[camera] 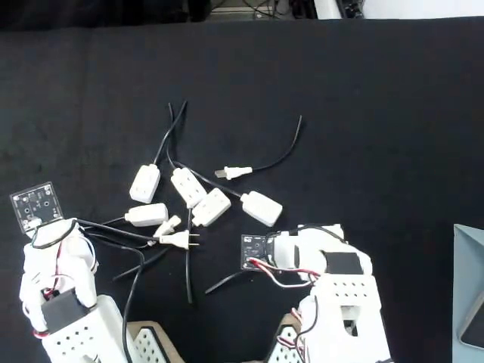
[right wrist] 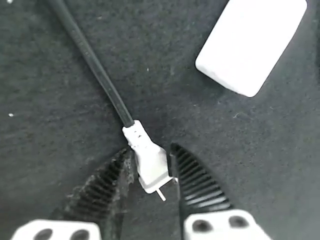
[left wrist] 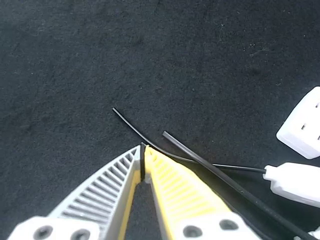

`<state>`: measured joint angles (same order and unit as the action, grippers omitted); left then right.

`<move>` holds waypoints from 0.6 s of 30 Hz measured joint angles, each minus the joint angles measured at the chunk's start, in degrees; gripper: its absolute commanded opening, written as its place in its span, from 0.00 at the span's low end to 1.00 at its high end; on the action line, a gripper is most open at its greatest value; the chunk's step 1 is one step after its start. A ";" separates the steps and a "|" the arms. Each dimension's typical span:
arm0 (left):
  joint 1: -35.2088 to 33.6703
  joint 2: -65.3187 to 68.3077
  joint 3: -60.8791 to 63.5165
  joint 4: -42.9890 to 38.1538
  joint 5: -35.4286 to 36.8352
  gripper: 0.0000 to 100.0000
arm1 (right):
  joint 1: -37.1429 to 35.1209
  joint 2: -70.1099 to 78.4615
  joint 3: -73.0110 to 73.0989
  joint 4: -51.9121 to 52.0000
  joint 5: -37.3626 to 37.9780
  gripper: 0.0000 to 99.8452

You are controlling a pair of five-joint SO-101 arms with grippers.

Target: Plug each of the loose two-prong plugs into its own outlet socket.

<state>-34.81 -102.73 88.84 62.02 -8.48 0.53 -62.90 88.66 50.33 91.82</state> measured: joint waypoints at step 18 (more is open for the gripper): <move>0.00 0.00 0.00 0.00 -0.09 0.03 | 0.00 0.00 1.14 0.18 0.00 0.10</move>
<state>-34.81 -102.73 88.84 62.02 -8.57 0.53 -62.90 89.80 50.51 91.82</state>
